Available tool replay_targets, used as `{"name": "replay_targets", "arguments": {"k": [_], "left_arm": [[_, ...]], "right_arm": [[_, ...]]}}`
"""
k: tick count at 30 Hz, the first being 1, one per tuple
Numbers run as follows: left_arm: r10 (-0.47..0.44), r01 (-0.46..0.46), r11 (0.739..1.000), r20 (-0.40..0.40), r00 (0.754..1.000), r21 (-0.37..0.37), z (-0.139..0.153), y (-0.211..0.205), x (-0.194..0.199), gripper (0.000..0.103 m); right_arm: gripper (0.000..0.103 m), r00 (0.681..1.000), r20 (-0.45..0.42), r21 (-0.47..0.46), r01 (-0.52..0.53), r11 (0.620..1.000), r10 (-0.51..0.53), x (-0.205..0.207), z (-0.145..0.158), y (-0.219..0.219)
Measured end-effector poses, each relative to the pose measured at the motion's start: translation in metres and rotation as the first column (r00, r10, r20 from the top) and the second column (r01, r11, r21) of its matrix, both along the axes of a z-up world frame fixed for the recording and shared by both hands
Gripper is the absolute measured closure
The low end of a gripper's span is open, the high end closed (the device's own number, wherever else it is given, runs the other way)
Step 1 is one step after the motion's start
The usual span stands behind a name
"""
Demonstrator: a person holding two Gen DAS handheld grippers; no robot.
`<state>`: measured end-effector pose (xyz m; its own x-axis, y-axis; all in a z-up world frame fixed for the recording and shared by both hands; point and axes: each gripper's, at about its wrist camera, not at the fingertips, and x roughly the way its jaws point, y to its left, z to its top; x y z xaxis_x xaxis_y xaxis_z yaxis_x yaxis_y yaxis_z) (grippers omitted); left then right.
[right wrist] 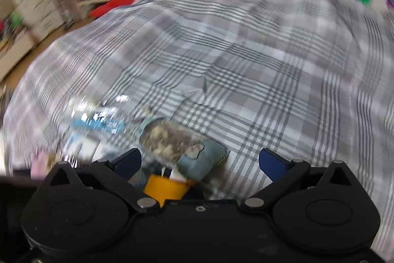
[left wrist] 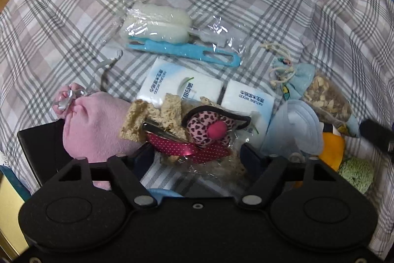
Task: Organize soft objects
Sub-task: 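Reach the left tool to the lace hair accessory while the right tool reaches the green fuzzy ball, then grasp the lace accessory with the left tool while the right tool grasps the green ball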
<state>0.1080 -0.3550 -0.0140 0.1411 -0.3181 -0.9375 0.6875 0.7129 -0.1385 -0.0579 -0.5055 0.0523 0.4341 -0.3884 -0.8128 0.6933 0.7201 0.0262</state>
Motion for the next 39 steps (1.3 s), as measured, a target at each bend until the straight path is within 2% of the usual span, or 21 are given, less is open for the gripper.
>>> {"name": "replay_targets", "arguments": {"k": [3,7,10,14,17,20,21,23,24,25,26,33,39], "left_arm": [[-0.001,0.001,1.0,0.009,1.0,0.002,0.003,-0.001,-0.001,0.037],[0.002,-0.002,1.0,0.018,1.0,-0.004,0.011,0.0,-0.001,0.041],[0.008,-0.007,1.0,0.024,1.0,-0.018,0.022,0.003,0.0,0.041],[0.007,-0.006,0.999,0.039,0.999,-0.04,0.038,0.007,-0.001,0.041],[-0.002,0.004,0.999,0.036,0.999,-0.048,0.047,0.011,-0.002,0.041],[-0.012,0.015,0.998,0.041,0.999,-0.059,0.055,0.018,-0.006,0.041],[-0.014,0.016,0.998,0.046,0.999,-0.06,0.057,0.022,-0.008,0.041],[-0.014,0.018,0.998,0.049,0.999,-0.065,0.063,0.03,-0.01,0.041],[-0.013,0.017,0.998,0.048,0.999,-0.066,0.065,0.036,-0.01,0.041],[-0.013,0.016,0.998,0.05,0.999,-0.066,0.068,0.041,-0.011,0.041],[-0.011,0.015,0.998,0.056,0.998,-0.065,0.071,0.048,-0.012,0.041],[0.047,-0.043,0.998,0.084,0.995,-0.052,0.084,0.112,-0.006,0.041],[0.134,-0.138,0.99,0.135,0.982,0.018,0.072,0.176,0.006,0.041]], "right_arm": [[0.001,0.999,-0.015,0.008,-0.051,0.999,0.052,0.002,-0.004,0.003],[0.002,0.995,-0.087,-0.06,-0.055,0.997,0.05,-0.002,-0.007,0.008],[0.002,0.994,-0.095,-0.061,-0.051,0.997,0.045,-0.016,-0.009,0.004],[0.001,0.993,-0.11,-0.026,-0.044,0.999,0.041,-0.029,-0.022,-0.002],[0.001,0.994,-0.107,0.037,-0.007,0.999,0.011,-0.036,-0.038,-0.004],[0.002,0.998,-0.059,0.112,0.008,0.994,-0.001,-0.043,-0.049,-0.006],[0.004,0.999,-0.043,0.13,0.012,0.991,-0.006,-0.045,-0.049,-0.006],[0.023,1.0,0.002,0.175,0.0,0.985,-0.001,-0.048,-0.049,-0.008],[0.028,1.0,0.027,0.2,-0.009,0.98,0.004,-0.05,-0.047,-0.01],[0.04,0.999,0.051,0.221,-0.017,0.975,0.006,-0.052,-0.046,-0.009],[0.043,0.998,0.068,0.233,-0.02,0.972,0.004,-0.054,-0.045,-0.008],[0.047,0.99,0.12,0.217,0.044,0.975,-0.071,-0.063,-0.046,-0.001],[0.047,0.975,0.164,0.189,0.117,0.975,-0.148,-0.072,-0.043,0.004]]}}
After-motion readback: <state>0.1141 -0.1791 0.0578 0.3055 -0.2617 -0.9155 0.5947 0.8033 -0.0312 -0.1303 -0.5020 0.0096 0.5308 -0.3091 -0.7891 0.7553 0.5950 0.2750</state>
